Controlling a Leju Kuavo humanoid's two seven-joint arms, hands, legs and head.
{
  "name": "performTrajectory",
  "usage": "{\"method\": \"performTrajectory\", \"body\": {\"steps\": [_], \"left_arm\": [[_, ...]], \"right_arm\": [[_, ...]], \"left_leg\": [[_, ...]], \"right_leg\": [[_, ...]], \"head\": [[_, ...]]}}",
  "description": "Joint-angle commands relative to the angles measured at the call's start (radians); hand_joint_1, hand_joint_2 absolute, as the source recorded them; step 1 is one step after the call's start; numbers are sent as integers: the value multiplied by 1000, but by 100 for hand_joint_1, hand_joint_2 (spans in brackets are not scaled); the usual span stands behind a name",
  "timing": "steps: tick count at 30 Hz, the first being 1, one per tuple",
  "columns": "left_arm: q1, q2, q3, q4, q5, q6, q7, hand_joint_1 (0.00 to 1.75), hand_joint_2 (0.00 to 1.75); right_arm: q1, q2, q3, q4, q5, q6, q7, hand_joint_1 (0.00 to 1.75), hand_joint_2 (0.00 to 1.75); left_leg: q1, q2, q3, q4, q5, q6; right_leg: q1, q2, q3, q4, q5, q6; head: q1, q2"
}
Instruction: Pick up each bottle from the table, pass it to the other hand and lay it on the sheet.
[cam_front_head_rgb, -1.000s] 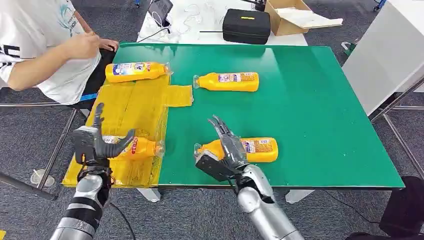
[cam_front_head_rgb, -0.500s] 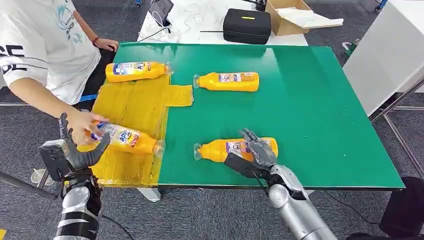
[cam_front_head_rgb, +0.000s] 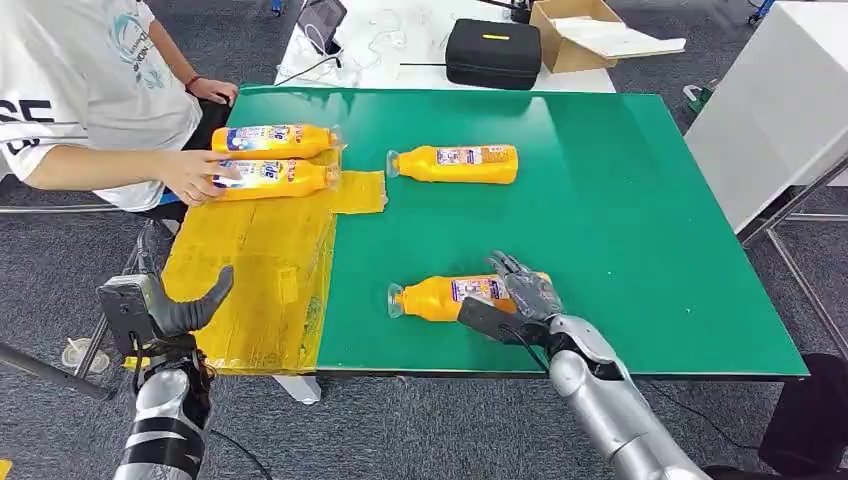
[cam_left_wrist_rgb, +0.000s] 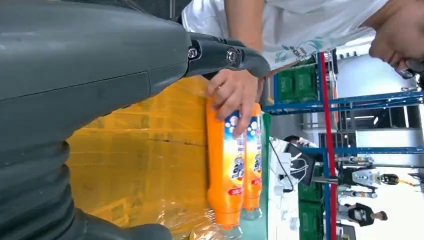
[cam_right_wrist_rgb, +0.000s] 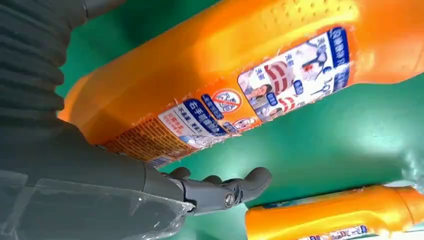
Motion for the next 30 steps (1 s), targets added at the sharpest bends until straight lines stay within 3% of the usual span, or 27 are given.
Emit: {"method": "performTrajectory", "body": {"steps": [1, 5, 11, 25, 26, 27, 28, 29, 30], "left_arm": [[-67, 2, 2, 134, -3, -13, 4, 0, 175], [-84, 2, 0, 170, 5, -14, 4, 0, 175], [-108, -3, -11, 212, -3, -19, 4, 0, 175], [-127, -7, -16, 250, 0, -23, 4, 0, 175], [-128, -7, -16, 252, 1, -24, 4, 0, 175], [-132, -8, -21, 256, -2, -23, 4, 0, 175], [-138, -10, -20, 263, 0, -20, 4, 0, 175], [-142, -11, -23, 268, 1, -24, 4, 0, 175], [-143, -12, -25, 271, 1, -24, 4, 0, 175]], "right_arm": [[-137, -49, 89, 216, 1, 102, 5, 0, 175], [-244, -47, 138, 281, -6, 151, -7, 0, 175], [-308, -31, 199, 367, -32, 216, -13, 0, 175], [-314, -25, 238, 440, -54, 245, -29, 0, 175], [-315, -24, 240, 445, -63, 253, -37, 9, 175], [-315, -28, 245, 451, -75, 263, -50, 70, 175], [-312, -32, 249, 454, -83, 261, -57, 152, 175], [-306, -36, 249, 454, -97, 266, -72, 175, 175], [-302, -37, 250, 453, -101, 262, -77, 175, 175]], "left_leg": [[0, 1, 3, -1, 0, 1], [-1, 1, 2, 0, 0, 1], [-1, 2, 2, 0, 1, 1], [0, 0, 4, -1, 1, 1], [0, 0, 3, -1, 1, 1], [0, 0, 4, -1, 1, 1], [0, 0, 4, -1, 1, 1], [0, -1, 4, -1, 1, 1], [0, -1, 5, -1, 1, 1]], "right_leg": [[0, 0, 3, -1, 0, -1], [-1, 0, 2, 0, 1, -1], [0, 0, 2, 0, 1, -1], [0, -1, 4, -1, 1, -1], [1, -1, 4, -1, 1, -1], [1, -1, 5, -1, 1, -1], [1, -2, 4, -1, 1, -1], [1, -2, 5, -1, 1, -1], [1, -3, 6, -2, 0, -1]], "head": [[0, 0], [0, 0], [0, 0], [0, 0], [0, 0], [0, 0], [0, 0], [0, 0], [0, 0]]}}
